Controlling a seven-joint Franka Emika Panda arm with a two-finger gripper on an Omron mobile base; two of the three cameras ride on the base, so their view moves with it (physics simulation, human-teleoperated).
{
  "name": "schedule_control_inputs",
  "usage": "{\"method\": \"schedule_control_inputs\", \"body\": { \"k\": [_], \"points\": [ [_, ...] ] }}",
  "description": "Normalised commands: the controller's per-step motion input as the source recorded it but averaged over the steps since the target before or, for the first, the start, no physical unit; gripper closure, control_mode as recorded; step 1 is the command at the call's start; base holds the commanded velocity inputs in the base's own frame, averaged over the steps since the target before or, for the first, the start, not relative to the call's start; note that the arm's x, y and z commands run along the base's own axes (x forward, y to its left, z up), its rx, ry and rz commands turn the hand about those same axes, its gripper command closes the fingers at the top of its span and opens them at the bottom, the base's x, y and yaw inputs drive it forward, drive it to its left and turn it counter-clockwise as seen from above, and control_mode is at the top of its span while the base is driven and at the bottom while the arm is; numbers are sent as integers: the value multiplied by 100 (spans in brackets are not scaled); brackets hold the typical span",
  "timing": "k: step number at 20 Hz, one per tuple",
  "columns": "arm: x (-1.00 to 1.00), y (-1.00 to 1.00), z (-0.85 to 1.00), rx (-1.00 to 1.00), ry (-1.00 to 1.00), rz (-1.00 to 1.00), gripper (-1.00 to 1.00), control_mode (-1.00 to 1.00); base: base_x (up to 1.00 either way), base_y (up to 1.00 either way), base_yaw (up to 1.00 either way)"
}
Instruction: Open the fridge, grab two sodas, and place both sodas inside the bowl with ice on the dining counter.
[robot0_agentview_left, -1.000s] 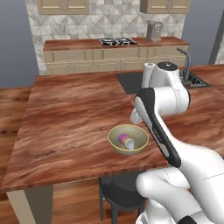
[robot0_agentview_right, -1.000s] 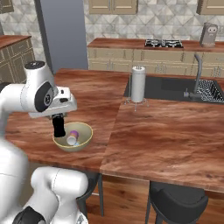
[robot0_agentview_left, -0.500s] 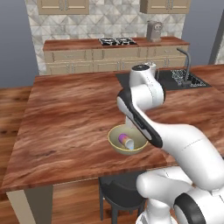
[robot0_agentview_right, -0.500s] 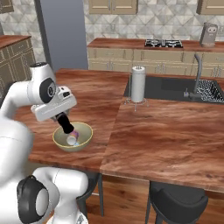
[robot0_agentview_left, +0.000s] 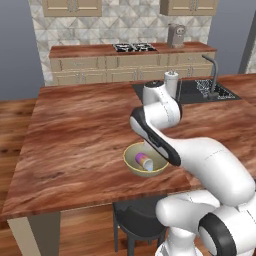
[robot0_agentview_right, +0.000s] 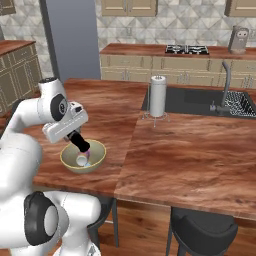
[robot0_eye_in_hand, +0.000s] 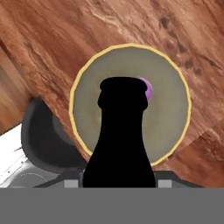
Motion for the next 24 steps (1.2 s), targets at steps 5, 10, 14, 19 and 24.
{"method": "schedule_control_inputs", "body": {
  "k": [5,10,14,19,24],
  "points": [
    [28,0,-34,2,4,9,100,-100,0,0,0],
    [33,0,-41,0,6,6,100,-100,0,0,0],
    [29,0,-40,0,9,5,100,-100,0,0,0],
    [26,0,-29,0,7,3,100,-100,0,0,0],
    [22,9,-19,0,4,1,100,-100,0,0,0]
  ]
}}
